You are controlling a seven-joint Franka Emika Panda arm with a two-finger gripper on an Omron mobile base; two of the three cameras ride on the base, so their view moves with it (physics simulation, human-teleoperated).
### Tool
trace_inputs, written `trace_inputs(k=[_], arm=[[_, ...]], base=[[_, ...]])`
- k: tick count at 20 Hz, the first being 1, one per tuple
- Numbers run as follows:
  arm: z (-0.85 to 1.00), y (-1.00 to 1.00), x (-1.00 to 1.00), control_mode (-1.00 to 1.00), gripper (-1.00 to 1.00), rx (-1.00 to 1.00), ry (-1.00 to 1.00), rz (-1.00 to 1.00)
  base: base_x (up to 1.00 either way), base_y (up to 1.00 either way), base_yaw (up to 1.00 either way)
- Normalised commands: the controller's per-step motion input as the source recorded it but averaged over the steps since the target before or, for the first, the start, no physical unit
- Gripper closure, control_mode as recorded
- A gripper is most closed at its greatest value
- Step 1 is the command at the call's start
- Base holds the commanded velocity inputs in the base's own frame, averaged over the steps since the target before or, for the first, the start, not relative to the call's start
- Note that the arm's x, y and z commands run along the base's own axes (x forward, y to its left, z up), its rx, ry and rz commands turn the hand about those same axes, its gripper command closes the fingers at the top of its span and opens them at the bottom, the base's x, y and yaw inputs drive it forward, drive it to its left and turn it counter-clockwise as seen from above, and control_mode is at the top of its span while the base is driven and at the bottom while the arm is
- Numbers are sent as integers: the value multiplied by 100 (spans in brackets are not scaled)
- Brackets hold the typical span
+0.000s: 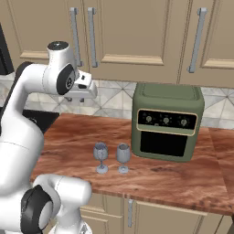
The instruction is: Retrieve the wine glasses from the counter and place one next to each plate.
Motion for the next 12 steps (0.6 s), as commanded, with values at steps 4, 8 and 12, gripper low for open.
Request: trace_inputs(k=[4,8,12], arm=[[-3,-11,-33,-100,-100,3,-5,-1],[-17,-34,-77,-100,-100,9,-5,-10],[-6,-57,-80,-100,-100,16,-20,-9]], base=[[0,0,0],[0,0,0],[0,0,0]])
